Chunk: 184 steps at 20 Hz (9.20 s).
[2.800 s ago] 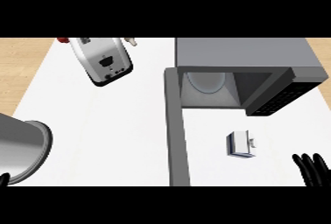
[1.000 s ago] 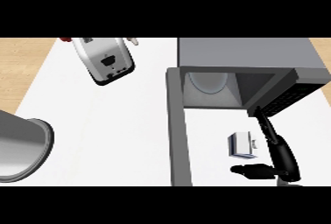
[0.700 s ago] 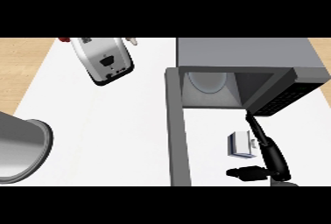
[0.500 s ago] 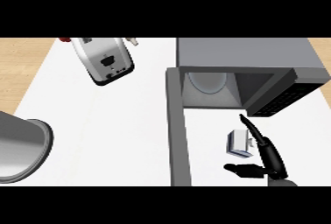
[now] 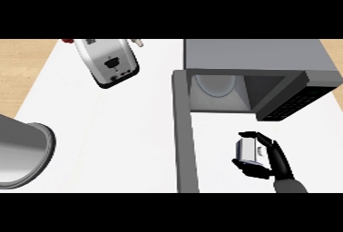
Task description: Pick up the milk, place it into the microwave and close the microwave
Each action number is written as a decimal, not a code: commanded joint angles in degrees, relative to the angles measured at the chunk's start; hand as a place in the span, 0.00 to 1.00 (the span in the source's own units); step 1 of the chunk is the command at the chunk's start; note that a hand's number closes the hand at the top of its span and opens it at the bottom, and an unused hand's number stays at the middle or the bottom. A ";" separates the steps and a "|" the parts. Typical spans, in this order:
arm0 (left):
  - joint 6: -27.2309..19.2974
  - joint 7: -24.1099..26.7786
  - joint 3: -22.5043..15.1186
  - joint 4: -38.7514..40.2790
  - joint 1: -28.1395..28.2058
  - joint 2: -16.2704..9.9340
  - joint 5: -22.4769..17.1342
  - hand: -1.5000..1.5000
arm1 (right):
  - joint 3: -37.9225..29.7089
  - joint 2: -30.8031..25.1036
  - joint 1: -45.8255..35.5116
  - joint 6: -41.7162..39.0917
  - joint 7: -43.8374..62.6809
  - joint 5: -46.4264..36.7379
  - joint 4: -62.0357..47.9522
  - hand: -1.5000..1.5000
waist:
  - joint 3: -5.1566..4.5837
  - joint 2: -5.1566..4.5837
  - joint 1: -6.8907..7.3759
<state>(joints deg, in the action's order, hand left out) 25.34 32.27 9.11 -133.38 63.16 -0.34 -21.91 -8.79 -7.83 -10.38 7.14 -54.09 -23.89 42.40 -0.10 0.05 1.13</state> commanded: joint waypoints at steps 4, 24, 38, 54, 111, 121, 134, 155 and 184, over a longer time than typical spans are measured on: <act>0.71 2.11 -0.32 0.70 0.39 0.33 1.34 0.00 | -1.75 -3.34 -5.92 5.32 -7.00 -3.13 -14.77 1.00 | 0.23 -0.26 0.43; 4.07 -1.69 6.01 1.79 -0.40 -2.02 -6.68 0.00 | -4.60 -1.25 -22.76 -2.81 -10.79 -0.51 -24.04 1.00 | 0.19 -0.28 0.36; 4.44 -6.84 7.83 0.42 -0.61 -0.05 -8.39 0.00 | 0.90 2.96 -21.63 0.86 10.43 -0.63 0.82 1.00 | 0.07 0.27 -1.38; 6.58 -6.22 11.19 9.04 -8.86 -2.56 -6.92 0.00 | -4.14 -0.93 -45.39 13.51 20.88 -4.59 -22.74 1.00 | 0.20 -1.41 2.78; -3.45 -19.93 -17.97 6.62 -27.95 0.33 18.29 0.00 | -10.61 0.86 -25.01 -10.53 3.52 6.95 -18.43 0.00 | -0.01 0.93 -3.70; -5.03 -27.48 -24.00 15.08 -40.76 0.33 25.97 1.00 | -6.28 3.43 -6.13 -18.55 4.02 9.90 3.35 0.00 | -0.07 0.74 -4.71; -2.08 -31.64 -31.37 36.20 -59.89 -0.89 34.76 1.00 | -5.99 1.74 19.60 -22.68 11.81 14.72 35.52 0.00 | 0.02 0.02 -3.76; -41.65 -23.13 -62.97 74.04 -90.16 0.32 13.06 1.00 | -9.61 -4.19 26.64 -34.51 16.34 28.40 58.71 0.00 | -0.16 -0.99 -8.47; -58.00 -10.30 -52.77 83.00 -110.83 0.34 -15.79 1.00 | -10.35 -14.15 18.60 -40.10 30.69 42.75 65.25 0.00 | -0.25 -4.20 -16.78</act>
<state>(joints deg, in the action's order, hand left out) -32.34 20.58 -45.83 -53.19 -44.11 0.02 -35.31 -18.18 -20.70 9.49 -32.87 -24.64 17.39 108.20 -0.47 -3.86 -15.34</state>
